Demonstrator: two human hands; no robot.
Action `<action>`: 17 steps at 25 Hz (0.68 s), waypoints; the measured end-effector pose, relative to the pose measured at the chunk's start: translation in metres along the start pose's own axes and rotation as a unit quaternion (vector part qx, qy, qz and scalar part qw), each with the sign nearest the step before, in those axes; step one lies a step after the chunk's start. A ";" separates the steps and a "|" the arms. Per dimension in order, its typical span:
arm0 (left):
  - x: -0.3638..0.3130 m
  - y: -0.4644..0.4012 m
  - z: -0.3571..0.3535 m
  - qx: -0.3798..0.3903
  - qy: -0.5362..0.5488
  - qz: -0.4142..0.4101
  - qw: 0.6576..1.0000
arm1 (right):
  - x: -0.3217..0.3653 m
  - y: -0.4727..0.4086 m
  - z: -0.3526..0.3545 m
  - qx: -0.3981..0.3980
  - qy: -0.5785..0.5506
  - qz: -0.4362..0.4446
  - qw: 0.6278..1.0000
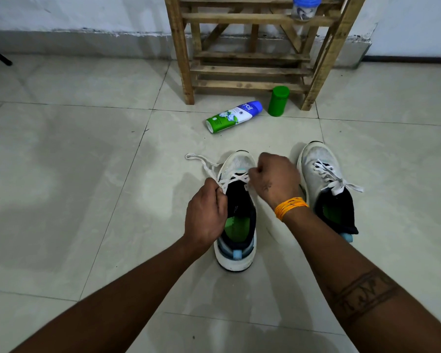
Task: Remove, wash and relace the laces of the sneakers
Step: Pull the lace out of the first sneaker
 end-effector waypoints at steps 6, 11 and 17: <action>-0.003 0.003 0.000 0.008 -0.001 -0.014 1.000 | -0.004 0.010 0.008 0.040 -0.075 0.026 0.996; -0.005 0.002 0.000 0.006 0.000 -0.021 1.000 | 0.051 0.022 -0.017 0.106 -0.047 0.146 0.983; -0.004 0.003 0.002 -0.003 -0.016 -0.006 1.000 | -0.002 0.023 -0.002 -0.027 -0.012 -0.050 0.998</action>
Point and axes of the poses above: each hand's wrist, its own y-axis away from the middle knuckle, its own z-axis out of the back of the hand, x = y × z, the point moved 9 cm from there along -y, towards the middle knuckle, and after that the axes turned 11 degrees about -x, right-handed, at the moved point
